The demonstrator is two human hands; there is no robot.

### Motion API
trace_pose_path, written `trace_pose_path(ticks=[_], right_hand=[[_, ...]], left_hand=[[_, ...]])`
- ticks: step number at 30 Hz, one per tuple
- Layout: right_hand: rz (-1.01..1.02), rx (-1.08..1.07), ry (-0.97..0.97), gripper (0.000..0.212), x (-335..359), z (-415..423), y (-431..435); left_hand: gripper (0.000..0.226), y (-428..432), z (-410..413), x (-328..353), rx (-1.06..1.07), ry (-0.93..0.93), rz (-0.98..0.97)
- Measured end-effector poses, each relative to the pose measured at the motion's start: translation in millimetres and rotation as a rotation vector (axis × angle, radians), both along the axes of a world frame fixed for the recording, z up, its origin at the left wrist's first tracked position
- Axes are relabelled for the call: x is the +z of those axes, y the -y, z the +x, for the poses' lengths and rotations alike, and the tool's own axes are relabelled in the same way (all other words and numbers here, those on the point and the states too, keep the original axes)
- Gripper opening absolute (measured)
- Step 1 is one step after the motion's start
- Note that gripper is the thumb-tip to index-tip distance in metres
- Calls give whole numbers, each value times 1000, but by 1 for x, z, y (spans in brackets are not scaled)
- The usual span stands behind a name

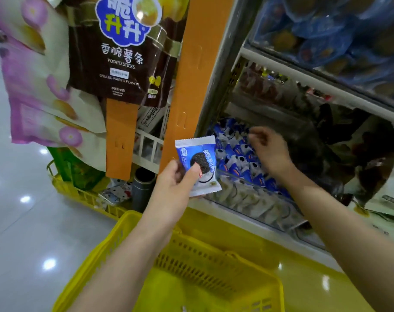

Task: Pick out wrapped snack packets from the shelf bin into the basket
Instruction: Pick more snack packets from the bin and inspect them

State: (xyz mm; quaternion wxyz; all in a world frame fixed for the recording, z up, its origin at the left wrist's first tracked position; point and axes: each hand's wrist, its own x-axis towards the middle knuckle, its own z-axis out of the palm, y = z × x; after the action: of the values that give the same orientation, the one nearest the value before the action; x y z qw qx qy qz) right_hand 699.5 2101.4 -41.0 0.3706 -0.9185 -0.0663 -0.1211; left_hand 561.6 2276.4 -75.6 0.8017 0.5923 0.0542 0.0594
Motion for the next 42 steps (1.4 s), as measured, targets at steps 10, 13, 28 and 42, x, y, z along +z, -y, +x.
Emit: trace_pose_path(ticks=[10, 13, 28, 42], right_hand=[[-412, -137, -279, 33, -16, 61, -9], [-366, -177, -367, 30, -14, 66, -5], [-145, -218, -125, 19, -12, 49, 11], [574, -25, -150, 9, 11, -74, -9]], left_hand=[[17, -4, 8, -5, -7, -59, -18], [16, -4, 6, -5, -10, -62, -28], [12, 6, -12, -5, -19, -39, 78], [24, 18, -22, -4, -8, -112, 150]])
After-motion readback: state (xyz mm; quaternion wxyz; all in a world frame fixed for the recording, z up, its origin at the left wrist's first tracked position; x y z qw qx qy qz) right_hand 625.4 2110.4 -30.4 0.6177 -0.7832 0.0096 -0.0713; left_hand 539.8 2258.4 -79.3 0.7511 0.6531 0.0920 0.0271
